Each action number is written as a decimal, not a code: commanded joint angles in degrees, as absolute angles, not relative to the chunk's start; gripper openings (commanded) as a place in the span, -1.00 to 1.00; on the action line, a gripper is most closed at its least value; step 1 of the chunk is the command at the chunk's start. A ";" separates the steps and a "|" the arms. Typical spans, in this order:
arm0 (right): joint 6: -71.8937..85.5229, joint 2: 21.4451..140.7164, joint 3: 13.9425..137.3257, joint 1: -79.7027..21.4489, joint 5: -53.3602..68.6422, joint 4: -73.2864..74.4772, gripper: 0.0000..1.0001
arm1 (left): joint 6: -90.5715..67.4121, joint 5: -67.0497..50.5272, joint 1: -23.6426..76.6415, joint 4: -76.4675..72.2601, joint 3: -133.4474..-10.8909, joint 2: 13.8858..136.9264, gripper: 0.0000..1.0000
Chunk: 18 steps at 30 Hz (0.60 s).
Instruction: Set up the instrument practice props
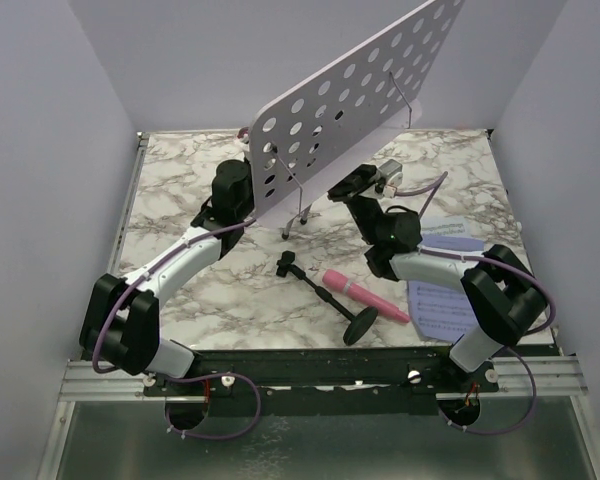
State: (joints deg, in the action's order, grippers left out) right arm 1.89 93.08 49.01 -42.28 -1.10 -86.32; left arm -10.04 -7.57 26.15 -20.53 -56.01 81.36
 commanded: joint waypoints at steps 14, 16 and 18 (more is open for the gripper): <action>8.50 94.33 55.58 -42.14 3.17 -82.49 -0.99 | -9.33 -20.79 22.53 -29.68 -54.85 85.94 0.20; 8.52 94.55 56.26 -41.79 4.35 -81.18 -0.99 | -9.62 -22.45 22.29 -30.35 -54.67 85.83 -0.01; 8.67 94.70 56.95 -41.35 5.30 -79.69 -0.99 | -8.87 -22.44 22.24 -30.59 -54.41 85.55 -0.47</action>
State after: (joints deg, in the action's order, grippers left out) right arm 4.58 94.24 53.52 -41.17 -0.36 -80.86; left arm -8.82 -18.09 22.35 -28.32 -55.66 84.90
